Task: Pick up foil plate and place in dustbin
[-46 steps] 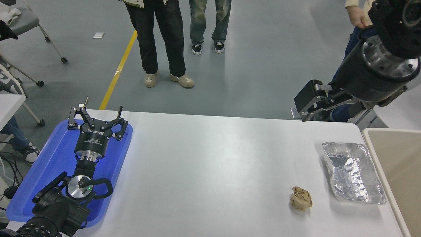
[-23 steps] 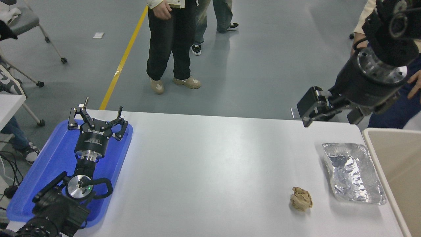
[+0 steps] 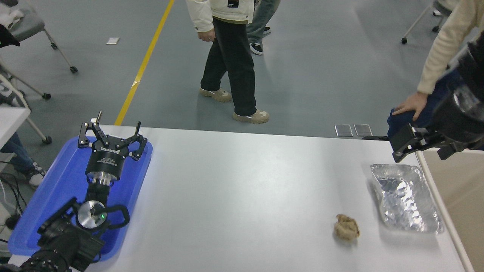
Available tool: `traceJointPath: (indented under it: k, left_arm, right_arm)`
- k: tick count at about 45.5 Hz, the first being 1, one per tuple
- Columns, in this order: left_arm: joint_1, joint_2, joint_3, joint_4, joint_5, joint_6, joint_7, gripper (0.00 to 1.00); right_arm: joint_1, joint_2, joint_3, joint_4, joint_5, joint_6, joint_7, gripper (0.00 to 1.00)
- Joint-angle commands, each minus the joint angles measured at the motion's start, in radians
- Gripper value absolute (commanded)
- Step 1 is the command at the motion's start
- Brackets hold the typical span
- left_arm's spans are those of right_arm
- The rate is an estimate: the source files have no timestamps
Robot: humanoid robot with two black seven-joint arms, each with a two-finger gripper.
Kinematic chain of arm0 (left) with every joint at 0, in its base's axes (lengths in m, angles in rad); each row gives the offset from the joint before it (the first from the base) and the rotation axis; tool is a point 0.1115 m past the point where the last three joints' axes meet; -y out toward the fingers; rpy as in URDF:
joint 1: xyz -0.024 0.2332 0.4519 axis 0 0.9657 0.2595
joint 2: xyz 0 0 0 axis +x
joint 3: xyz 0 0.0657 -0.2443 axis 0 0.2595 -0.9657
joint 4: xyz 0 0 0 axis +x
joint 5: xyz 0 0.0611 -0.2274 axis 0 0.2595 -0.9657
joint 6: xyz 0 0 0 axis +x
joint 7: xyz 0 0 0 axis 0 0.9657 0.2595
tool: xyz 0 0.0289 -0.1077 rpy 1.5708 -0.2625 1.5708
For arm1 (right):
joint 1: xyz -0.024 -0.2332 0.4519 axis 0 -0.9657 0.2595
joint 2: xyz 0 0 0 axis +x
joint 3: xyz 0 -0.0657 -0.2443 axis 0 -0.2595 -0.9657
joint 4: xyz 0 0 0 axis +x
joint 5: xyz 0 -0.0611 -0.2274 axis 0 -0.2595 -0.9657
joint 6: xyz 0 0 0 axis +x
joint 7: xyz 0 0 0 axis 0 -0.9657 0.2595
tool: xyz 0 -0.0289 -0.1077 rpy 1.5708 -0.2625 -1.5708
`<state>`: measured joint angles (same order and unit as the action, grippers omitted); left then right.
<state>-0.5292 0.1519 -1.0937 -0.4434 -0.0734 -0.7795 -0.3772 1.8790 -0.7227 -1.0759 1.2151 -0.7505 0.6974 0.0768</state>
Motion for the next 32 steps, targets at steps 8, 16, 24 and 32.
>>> traceJointPath:
  k: [8, 16, 24, 32]
  left_arm:
    - [0.0, -0.002, 0.0, -0.001, 0.0, 0.0, 0.0, 1.0]
    - [0.0, 0.0, 0.0, 0.0, 0.0, 0.0, 0.0, 1.0]
    - [0.0, -0.002, 0.0, 0.0, 0.0, 0.0, 0.0, 1.0]
    - [0.0, -0.002, 0.0, 0.0, 0.0, 0.0, 0.0, 1.0]
  right_arm:
    - [-0.587, -0.103, 0.332, -0.321, -0.25, -0.266, 0.003, 1.0]
    - [-0.708, -0.015, 0.349, -0.407, -0.248, -0.413, 0.003, 1.0]
    - [-0.816, 0.035, 0.444, -0.463, -0.237, -0.476, 0.003, 1.0]
    - [-0.914, 0.084, 0.524, -0.56, -0.237, -0.547, 0.003, 1.0]
